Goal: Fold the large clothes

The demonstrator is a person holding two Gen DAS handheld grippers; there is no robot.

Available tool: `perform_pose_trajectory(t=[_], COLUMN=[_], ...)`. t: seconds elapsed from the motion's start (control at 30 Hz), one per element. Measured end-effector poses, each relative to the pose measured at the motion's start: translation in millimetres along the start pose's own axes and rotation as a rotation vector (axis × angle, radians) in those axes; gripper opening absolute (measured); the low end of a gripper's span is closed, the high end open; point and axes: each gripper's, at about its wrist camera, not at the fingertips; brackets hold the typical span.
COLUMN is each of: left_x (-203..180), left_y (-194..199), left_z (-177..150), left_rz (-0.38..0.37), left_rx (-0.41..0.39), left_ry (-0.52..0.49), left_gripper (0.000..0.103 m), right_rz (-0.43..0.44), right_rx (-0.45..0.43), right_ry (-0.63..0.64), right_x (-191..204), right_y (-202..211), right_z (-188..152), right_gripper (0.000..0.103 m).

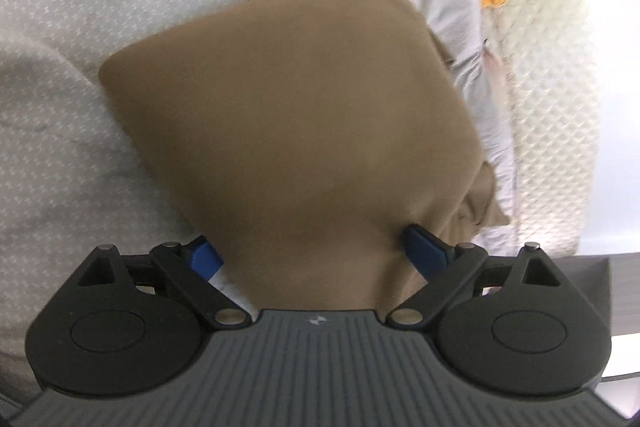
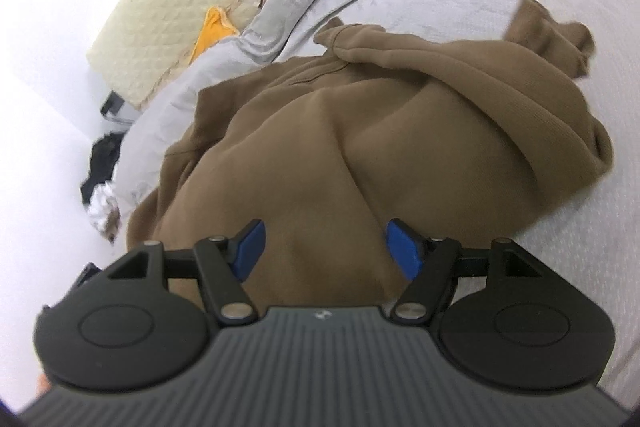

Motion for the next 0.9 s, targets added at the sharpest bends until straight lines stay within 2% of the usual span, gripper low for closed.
perform_pose_trajectory(t=[0.1, 0.27, 0.37, 0.47, 0.63, 0.77, 0.9], left_x=[3, -2, -6, -8, -8, -1, 7], left_y=[8, 14, 17, 18, 18, 26, 26], left_z=[-1, -4, -6, -9, -11, -11, -14], left_rz=[-0.058, -0.107, -0.120, -0.122, -0.112, -0.115, -0.094], left_rx=[-0.010, -0.017, -0.022, -0.024, -0.021, -0.020, -0.020], left_ry=[0.013, 0.000, -0.032, -0.049, -0.040, -0.016, 0.014], left_gripper=[0.094, 0.094, 0.094, 0.094, 0.094, 0.094, 0.095], right_rz=[0.018, 0.022, 0.053, 0.046, 0.084, 0.148, 0.128], right_rx=[0.000, 0.028, 0.040, 0.029, 0.017, -0.024, -0.046], right_ry=[-0.071, -0.137, -0.214, -0.251, -0.488, -0.673, -0.732], right_x=[-8, -15, -23, -30, -60, -82, -88], right_y=[4, 1, -2, -4, -15, -18, -27], right_z=[-2, -5, -8, -6, -11, -16, -16], right_gripper=[0.075, 0.076, 0.089, 0.103, 0.103, 0.103, 0.103])
Point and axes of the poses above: each gripper's, at about its wrist camera, not at the fingertips, and y roughly against the way its jaws point, x to its left, z to its top
